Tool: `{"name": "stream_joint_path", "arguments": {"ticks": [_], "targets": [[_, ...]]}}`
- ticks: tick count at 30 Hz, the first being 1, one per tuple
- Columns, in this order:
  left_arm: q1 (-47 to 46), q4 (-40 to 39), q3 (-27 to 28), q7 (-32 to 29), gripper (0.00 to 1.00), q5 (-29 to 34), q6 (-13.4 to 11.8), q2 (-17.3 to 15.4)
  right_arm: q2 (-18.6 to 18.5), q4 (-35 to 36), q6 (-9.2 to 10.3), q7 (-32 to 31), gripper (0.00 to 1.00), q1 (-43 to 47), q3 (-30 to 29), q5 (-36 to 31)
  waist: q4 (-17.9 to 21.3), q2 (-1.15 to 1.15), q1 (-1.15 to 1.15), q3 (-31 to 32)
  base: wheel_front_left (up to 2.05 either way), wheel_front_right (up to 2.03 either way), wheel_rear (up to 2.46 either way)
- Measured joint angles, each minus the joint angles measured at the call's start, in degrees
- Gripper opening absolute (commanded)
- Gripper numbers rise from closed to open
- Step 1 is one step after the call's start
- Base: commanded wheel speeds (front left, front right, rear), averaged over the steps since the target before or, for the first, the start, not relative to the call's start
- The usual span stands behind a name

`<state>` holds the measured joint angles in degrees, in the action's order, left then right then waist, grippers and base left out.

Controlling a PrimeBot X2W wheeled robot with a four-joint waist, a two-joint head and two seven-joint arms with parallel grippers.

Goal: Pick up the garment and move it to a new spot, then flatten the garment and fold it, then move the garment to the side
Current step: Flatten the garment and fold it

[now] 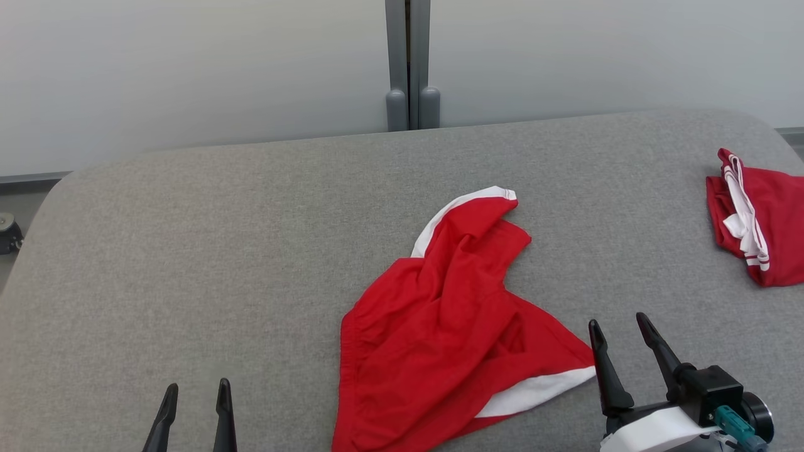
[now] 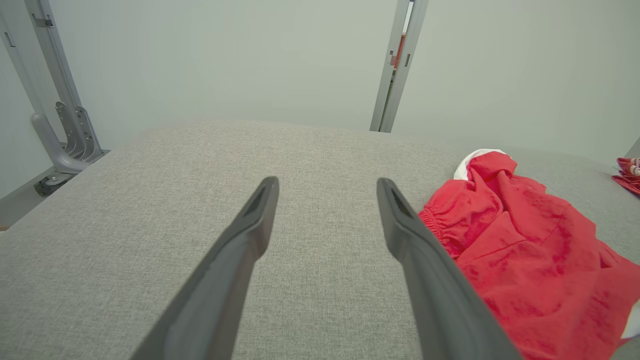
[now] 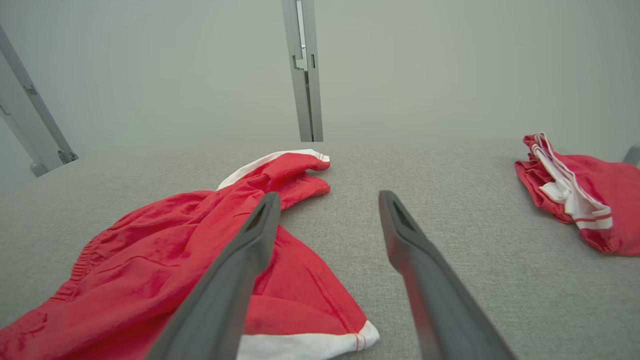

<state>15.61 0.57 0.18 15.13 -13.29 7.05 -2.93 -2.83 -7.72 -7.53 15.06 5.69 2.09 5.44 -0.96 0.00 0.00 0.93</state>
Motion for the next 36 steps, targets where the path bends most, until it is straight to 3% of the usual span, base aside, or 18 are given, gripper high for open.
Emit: {"name": "stream_joint_path", "arguments": {"ticks": [13,16,22,27,36], "targets": [[0.3,0.9,-2.0,0.0,1.0,-0.4,0.3,0.0,0.0,-0.6,0.0,0.0,1.0,-0.2,0.1,0.1,1.1,0.0,0.0,-0.5,0.0,0.0,0.0],[2.2,4.8,-6.1,-0.7,1.0,-1.7,0.3,-1.2,-0.1,-3.4,0.0,0.0,1.0,-0.6,-0.3,-0.2,1.4,0.0,0.0,-0.4,0.0,0.0,0.0],[4.4,-0.4,-10.1,-16.4,1.0,-7.3,0.4,-7.3,-4.1,-7.4,0.0,-11.1,1.0,-4.2,0.0,-2.5,1.8,0.0,0.0,-0.6,0.0,0.0,0.0],[5.1,-5.6,-14.3,-25.9,1.0,-11.4,0.4,-9.0,-6.9,-10.1,-0.01,-20.0,1.0,-6.3,2.8,-1.9,1.7,0.0,0.0,-2.0,0.0,0.0,0.0],[1.1,-4.4,-20.5,-28.1,1.0,-14.1,0.5,-10.5,-7.3,-14.7,0.0,-22.6,1.0,-10.0,7.0,0.6,1.2,0.0,0.0,-5.0,0.0,0.0,0.0]]}}
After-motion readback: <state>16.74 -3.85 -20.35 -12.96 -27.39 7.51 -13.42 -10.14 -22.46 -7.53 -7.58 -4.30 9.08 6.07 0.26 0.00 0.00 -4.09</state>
